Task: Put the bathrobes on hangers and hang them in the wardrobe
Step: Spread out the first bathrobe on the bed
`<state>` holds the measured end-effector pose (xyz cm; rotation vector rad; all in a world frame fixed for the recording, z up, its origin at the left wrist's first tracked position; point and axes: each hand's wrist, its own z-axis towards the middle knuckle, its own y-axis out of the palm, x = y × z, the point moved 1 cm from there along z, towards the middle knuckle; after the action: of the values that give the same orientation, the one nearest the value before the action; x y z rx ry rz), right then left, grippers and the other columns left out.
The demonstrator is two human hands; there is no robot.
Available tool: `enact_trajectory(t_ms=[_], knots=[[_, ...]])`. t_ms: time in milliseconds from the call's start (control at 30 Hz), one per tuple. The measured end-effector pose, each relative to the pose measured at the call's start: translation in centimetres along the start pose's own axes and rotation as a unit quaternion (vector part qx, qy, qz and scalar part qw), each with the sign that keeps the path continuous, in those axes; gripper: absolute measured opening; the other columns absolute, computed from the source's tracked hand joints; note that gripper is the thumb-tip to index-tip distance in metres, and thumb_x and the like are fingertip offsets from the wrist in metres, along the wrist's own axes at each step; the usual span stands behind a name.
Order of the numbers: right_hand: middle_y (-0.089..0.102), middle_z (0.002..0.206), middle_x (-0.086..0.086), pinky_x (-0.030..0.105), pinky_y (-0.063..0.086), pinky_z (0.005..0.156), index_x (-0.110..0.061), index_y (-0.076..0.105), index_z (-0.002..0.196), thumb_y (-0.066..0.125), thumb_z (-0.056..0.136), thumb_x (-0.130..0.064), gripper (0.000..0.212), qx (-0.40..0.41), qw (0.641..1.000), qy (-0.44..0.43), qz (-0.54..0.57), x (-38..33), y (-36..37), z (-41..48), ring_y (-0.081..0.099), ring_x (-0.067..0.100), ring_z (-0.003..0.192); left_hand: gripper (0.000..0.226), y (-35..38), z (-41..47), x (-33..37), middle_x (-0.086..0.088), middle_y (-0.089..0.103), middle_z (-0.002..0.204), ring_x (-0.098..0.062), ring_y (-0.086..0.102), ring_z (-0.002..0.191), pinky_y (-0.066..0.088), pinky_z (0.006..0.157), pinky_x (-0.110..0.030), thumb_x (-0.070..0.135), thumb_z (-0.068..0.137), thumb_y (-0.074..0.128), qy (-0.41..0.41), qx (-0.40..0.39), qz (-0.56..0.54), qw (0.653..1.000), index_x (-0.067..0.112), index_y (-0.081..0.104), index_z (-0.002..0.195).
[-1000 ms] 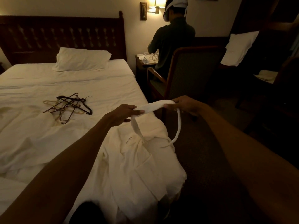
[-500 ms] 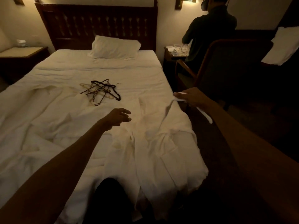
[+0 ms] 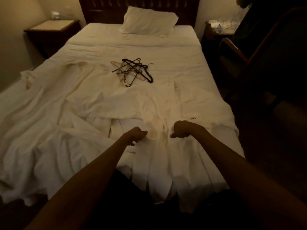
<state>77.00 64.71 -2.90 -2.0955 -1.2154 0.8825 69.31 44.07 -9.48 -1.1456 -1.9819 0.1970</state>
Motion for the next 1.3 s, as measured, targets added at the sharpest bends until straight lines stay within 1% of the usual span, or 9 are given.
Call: enact_trajectory(t_ms=[167, 333, 433, 600, 800, 933, 1067, 1233, 1300], knots=[[0.065, 0.103, 0.019, 0.036, 0.06, 0.077, 0.01, 0.057, 0.117, 0.066, 0.09, -0.036, 0.054, 0.002, 0.932, 0.014, 0.362, -1.2, 2.9, 2.5, 0.067, 0.026, 0.08, 0.066, 0.2, 1.0, 0.1, -0.017, 0.05, 0.137, -0.037, 0.051, 0.122, 0.045, 0.099, -0.052, 0.057, 0.1, 0.038, -0.041, -0.065, -0.17, 0.983, 0.006, 0.044, 0.14], [0.053, 0.125, 0.008, 0.037, 0.058, 0.081, -0.012, 0.034, 0.139, 0.092, 0.055, -0.045, 0.108, -0.091, 0.928, 0.023, 0.362, -2.6, 5.2, 3.0, 0.057, 0.026, 0.109, 0.086, -1.3, 1.8, 0.0, -0.025, 0.054, 0.132, -0.044, 0.053, 0.12, 0.041, 0.106, -0.057, 0.07, 0.095, 0.028, -0.052, -0.177, -0.318, 0.93, -0.004, 0.048, 0.135], [0.043, 0.142, 0.009, 0.037, 0.06, 0.068, -0.016, 0.017, 0.15, 0.09, 0.042, -0.059, 0.137, -0.009, 0.928, 0.008, 0.372, -3.2, 7.3, 3.6, 0.054, 0.031, 0.115, 0.085, -1.2, 0.4, 1.2, -0.025, 0.051, 0.13, -0.043, 0.05, 0.121, 0.044, 0.102, -0.053, 0.07, 0.095, 0.028, -0.035, -0.205, -0.307, 0.929, -0.006, 0.053, 0.124], [0.059, 0.113, 0.014, 0.042, 0.061, 0.071, -0.013, 0.052, 0.101, 0.086, 0.069, -0.019, 0.047, 0.078, 0.902, 0.002, 0.425, -0.9, 8.4, 3.9, 0.063, 0.026, 0.091, 0.061, -3.9, -0.5, 1.7, -0.013, 0.072, 0.114, -0.031, 0.063, 0.109, 0.05, 0.088, -0.04, 0.053, 0.101, 0.038, 0.032, -0.172, -0.181, 0.968, 0.003, 0.07, 0.112], [0.057, 0.115, 0.018, 0.05, 0.058, 0.078, -0.014, 0.05, 0.1, 0.081, 0.071, -0.009, 0.042, 0.087, 0.905, 0.007, 0.416, 1.1, 8.6, 3.7, 0.06, 0.034, 0.101, 0.016, -3.1, 1.3, -1.8, -0.015, 0.072, 0.094, -0.018, 0.066, 0.07, 0.053, 0.064, -0.026, 0.009, 0.095, 0.06, 0.088, -0.001, -0.092, 0.992, 0.0, 0.07, 0.103], [0.052, 0.115, 0.014, 0.046, 0.059, 0.077, -0.011, 0.048, 0.107, 0.075, 0.076, -0.006, 0.041, 0.113, 0.91, 0.033, 0.397, 2.5, 7.6, 3.4, 0.056, 0.032, 0.104, 0.023, -0.1, 1.5, -2.5, -0.019, 0.069, 0.107, -0.029, 0.068, 0.093, 0.058, 0.086, -0.039, 0.013, 0.093, 0.066, 0.074, -0.014, -0.132, 0.988, -0.003, 0.067, 0.109], [0.05, 0.117, 0.014, 0.04, 0.057, 0.07, -0.013, 0.047, 0.108, 0.073, 0.079, -0.006, 0.039, 0.111, 0.908, 0.034, 0.403, 3.3, 7.6, 3.5, 0.054, 0.029, 0.101, 0.038, 2.7, 2.2, -0.7, -0.014, 0.07, 0.097, -0.022, 0.067, 0.08, 0.059, 0.073, -0.034, 0.034, 0.09, 0.07, 0.042, -0.037, -0.065, 0.996, 0.0, 0.069, 0.105], [0.051, 0.116, 0.016, 0.04, 0.056, 0.065, -0.014, 0.047, 0.106, 0.069, 0.081, -0.005, 0.035, 0.106, 0.913, 0.023, 0.393, 3.6, 7.5, 3.8, 0.054, 0.028, 0.096, 0.03, 3.2, 2.8, 0.4, -0.017, 0.061, 0.114, -0.029, 0.063, 0.099, 0.06, 0.071, -0.038, 0.015, 0.093, 0.065, 0.065, -0.058, -0.082, 0.993, -0.001, 0.059, 0.118], [0.05, 0.116, 0.015, 0.039, 0.055, 0.063, -0.014, 0.046, 0.109, 0.067, 0.082, -0.004, 0.035, 0.106, 0.912, 0.019, 0.395, 4.0, 7.3, 3.9, 0.053, 0.028, 0.095, 0.024, 1.5, 3.0, 0.7, -0.016, 0.062, 0.11, -0.03, 0.064, 0.098, 0.059, 0.069, -0.037, 0.013, 0.094, 0.062, 0.126, 0.013, -0.036, 0.991, 0.0, 0.063, 0.114]])
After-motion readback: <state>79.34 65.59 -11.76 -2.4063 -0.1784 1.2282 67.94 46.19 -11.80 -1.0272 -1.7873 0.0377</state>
